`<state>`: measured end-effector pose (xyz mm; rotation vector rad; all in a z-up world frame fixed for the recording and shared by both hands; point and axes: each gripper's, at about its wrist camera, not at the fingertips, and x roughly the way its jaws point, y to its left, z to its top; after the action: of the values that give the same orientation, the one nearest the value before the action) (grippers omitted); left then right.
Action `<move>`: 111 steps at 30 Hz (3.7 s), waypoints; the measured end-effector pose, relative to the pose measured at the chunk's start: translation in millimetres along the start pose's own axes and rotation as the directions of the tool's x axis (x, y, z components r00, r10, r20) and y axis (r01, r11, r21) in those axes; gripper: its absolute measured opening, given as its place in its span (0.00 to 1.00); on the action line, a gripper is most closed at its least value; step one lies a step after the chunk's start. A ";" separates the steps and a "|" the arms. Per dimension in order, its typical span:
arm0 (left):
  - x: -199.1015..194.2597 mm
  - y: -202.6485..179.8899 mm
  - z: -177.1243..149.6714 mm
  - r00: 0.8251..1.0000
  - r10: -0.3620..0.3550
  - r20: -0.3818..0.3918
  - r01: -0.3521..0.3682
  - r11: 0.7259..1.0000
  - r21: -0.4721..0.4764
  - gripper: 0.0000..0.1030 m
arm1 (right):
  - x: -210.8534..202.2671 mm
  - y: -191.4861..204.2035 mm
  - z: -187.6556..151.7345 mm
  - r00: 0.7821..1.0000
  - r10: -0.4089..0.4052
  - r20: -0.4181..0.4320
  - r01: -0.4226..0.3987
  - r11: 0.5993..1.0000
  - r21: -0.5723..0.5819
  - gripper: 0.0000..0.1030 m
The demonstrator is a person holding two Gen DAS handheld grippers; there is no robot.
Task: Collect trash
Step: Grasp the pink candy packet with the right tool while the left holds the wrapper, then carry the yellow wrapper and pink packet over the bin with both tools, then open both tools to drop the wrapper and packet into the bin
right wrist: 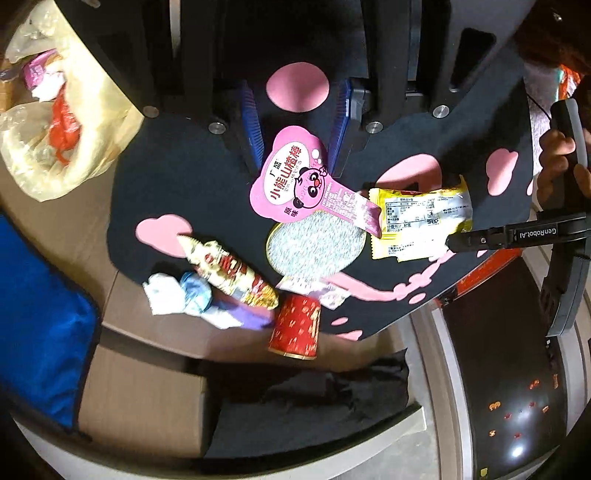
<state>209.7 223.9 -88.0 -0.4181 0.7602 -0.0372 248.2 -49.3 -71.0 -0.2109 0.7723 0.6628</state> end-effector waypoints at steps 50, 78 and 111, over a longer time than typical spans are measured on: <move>-29.8 -293.5 44.7 0.923 -0.297 0.245 0.185 0.900 0.395 0.27 | -201.4 -142.3 11.3 0.863 -0.393 0.319 0.326 0.914 0.243 0.31; 111.1 -352.1 5.7 0.962 -0.267 -0.058 0.269 0.889 0.370 0.27 | -172.4 -240.6 -58.5 0.884 -0.437 0.166 0.336 0.842 0.422 0.31; 120.4 -273.7 19.8 0.979 -0.193 -0.064 0.203 0.949 0.243 0.49 | -120.5 -245.3 -71.9 0.913 -0.408 0.026 0.356 0.824 0.442 0.47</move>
<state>342.6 -42.1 -50.6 -0.2535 0.7391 -0.3272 296.3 -327.1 -51.4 0.0799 0.7139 0.1086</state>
